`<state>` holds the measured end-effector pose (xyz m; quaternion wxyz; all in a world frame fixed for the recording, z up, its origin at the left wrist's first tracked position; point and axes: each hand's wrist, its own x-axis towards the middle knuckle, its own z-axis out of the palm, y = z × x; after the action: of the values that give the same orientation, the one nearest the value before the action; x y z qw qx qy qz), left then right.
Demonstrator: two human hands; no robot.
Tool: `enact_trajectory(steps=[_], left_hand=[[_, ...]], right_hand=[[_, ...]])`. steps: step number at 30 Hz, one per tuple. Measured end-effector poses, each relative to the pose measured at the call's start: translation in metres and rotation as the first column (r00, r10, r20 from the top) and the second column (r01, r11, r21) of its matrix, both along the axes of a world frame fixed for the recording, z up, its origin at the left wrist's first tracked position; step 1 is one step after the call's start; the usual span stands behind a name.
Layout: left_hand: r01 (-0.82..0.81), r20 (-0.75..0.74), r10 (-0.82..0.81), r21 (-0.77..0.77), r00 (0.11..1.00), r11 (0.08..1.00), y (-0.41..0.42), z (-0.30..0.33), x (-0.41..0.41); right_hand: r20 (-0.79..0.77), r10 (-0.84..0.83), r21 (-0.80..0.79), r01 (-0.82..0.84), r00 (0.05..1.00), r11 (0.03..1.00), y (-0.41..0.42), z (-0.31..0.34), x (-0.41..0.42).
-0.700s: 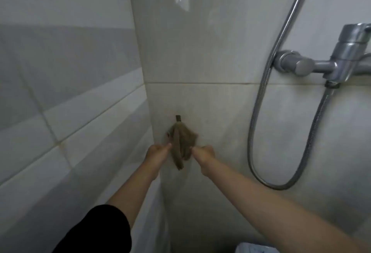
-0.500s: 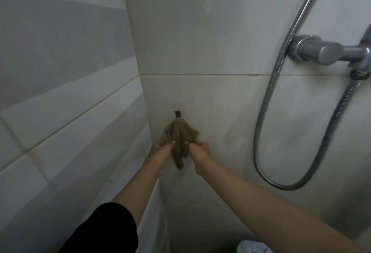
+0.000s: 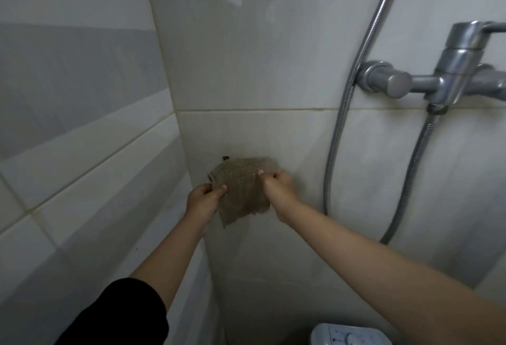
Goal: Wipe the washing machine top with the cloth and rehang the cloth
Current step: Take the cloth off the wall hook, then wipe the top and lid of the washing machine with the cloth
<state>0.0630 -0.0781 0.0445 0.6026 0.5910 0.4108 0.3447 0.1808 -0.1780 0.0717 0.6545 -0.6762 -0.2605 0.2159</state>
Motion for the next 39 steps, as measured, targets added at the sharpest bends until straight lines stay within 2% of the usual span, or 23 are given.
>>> enact_trajectory(steps=[5, 8, 11, 14, 17, 19, 22, 25, 28, 32, 35, 37, 39], left_hand=[[-0.074, -0.160, 0.068, -0.036, 0.985, 0.997, -0.008, 0.011, 0.002], [0.004, -0.187, -0.062, -0.298, 0.980, 0.954, -0.025, 0.017, 0.006], [0.177, -0.047, -0.234, -0.515, 0.971, 0.839, -0.062, 0.017, 0.023], [0.261, 0.186, -0.186, -0.609, 0.965, 0.749, -0.106, 0.010, 0.049], [0.359, 0.362, -0.151, -0.623, 0.920, 0.695, -0.136, -0.009, 0.069], [0.377, 0.410, -0.134, -0.599, 0.902, 0.707, -0.147, -0.023, 0.078], [0.406, 0.459, -0.148, -0.537, 0.876, 0.740, -0.156, -0.045, 0.093], [0.435, 0.401, -0.277, -0.385, 0.873, 0.814, -0.159, -0.076, 0.106], [0.428, 0.292, -0.360, -0.220, 0.886, 0.876, -0.156, -0.121, 0.112], [0.451, 0.245, -0.414, -0.120, 0.877, 0.884, -0.148, -0.191, 0.114], [0.507, 0.187, -0.493, -0.031, 0.850, 0.862, -0.141, -0.231, 0.113], [0.538, 0.101, -0.540, 0.050, 0.836, 0.842, -0.136, -0.254, 0.112], [0.558, -0.009, -0.561, 0.118, 0.828, 0.822, -0.133, -0.279, 0.112]], right_hand=[[0.170, 0.038, -0.055, -0.029, 0.985, 0.998, 0.003, 0.011, 0.000], [0.320, 0.091, -0.178, -0.035, 0.943, 0.983, -0.003, 0.010, -0.001], [0.383, 0.159, -0.228, -0.073, 0.910, 0.971, -0.032, 0.007, 0.006], [0.364, 0.270, -0.264, -0.180, 0.892, 0.948, -0.069, 0.001, 0.020], [0.342, 0.345, -0.303, -0.245, 0.874, 0.921, -0.102, -0.016, 0.036], [0.396, 0.307, -0.274, -0.207, 0.865, 0.939, -0.116, -0.030, 0.049], [0.584, 0.126, -0.205, -0.004, 0.802, 0.979, -0.131, -0.061, 0.066], [0.638, -0.037, -0.153, 0.174, 0.769, 0.973, -0.140, -0.100, 0.082], [0.563, -0.107, -0.148, 0.228, 0.820, 0.962, -0.139, -0.158, 0.100], [0.291, -0.060, -0.171, 0.113, 0.955, 0.979, -0.137, -0.241, 0.101], [0.109, 0.085, -0.090, -0.075, 0.990, 0.993, -0.141, -0.281, 0.101], [-0.036, 0.197, 0.003, -0.197, 0.980, 0.980, -0.146, -0.303, 0.105], [-0.108, 0.295, 0.069, -0.289, 0.949, 0.955, -0.150, -0.328, 0.110]])
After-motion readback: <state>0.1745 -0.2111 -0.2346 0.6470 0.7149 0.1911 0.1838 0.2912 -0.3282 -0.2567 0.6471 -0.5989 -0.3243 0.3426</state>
